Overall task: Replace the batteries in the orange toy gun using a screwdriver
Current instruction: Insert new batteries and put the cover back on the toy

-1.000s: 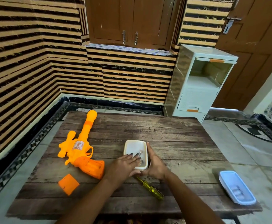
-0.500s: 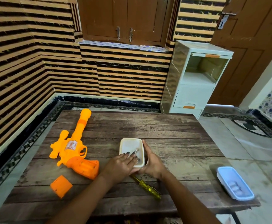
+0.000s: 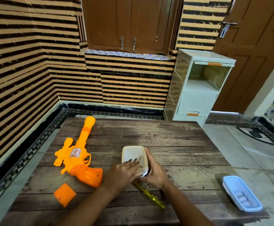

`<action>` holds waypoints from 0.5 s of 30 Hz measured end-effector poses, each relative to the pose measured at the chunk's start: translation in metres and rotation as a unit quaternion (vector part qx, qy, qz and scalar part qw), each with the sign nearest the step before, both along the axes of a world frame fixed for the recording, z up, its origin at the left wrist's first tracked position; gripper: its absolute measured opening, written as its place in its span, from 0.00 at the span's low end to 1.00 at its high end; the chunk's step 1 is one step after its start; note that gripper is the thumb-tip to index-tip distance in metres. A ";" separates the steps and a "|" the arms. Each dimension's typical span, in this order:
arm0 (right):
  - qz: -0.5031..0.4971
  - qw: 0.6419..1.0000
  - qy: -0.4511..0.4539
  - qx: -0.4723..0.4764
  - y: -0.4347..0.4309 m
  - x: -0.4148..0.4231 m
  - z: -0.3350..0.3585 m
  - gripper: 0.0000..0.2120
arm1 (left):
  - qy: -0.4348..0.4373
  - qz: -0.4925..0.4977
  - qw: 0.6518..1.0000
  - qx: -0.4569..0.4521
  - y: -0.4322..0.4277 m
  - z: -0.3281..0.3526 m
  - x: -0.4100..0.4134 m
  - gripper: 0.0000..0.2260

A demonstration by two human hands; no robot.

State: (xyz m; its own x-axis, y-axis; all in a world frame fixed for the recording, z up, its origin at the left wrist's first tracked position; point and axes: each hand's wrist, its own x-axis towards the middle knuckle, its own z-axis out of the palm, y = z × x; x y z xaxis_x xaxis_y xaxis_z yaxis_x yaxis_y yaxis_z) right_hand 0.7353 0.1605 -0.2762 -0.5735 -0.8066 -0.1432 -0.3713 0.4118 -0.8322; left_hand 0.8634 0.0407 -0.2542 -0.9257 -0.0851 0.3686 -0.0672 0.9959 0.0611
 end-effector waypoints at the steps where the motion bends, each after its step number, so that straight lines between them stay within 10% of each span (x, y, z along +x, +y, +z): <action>1: -0.003 1.000 -0.005 -0.002 -0.001 -0.001 -0.002 0.58 | -0.024 0.007 1.000 0.016 0.003 0.006 0.002 0.24; 6: 0.011 0.998 0.015 -0.053 0.004 0.003 0.002 0.33 | -0.203 -0.009 0.978 0.040 -0.003 0.021 0.003 0.23; 8: -0.022 0.984 -0.142 -0.110 0.004 0.005 0.006 0.25 | -0.224 -0.028 0.974 0.024 -0.005 0.029 0.001 0.22; 10: -0.019 0.963 -0.231 -0.138 0.003 0.003 -0.001 0.33 | -0.246 -0.030 0.969 0.009 -0.004 0.038 -0.001 0.22; 13: -0.030 0.984 -0.153 -0.080 0.006 0.005 -0.005 0.58 | -0.269 -0.020 0.963 -0.006 0.000 0.051 -0.004 0.22; 15: -0.020 0.997 -0.058 -0.038 0.004 0.010 -0.005 0.56 | -0.280 -0.022 0.960 -0.010 0.000 0.060 -0.006 0.22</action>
State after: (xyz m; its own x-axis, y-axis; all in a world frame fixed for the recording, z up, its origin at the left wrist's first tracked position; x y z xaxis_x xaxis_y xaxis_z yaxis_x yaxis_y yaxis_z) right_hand 0.7451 0.1650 -0.2814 -0.5885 -0.7946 -0.1492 -0.2556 0.3580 -0.8981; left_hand 0.8573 0.0406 -0.1943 -0.9815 -0.0392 -0.1873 -0.0416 0.9991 0.0089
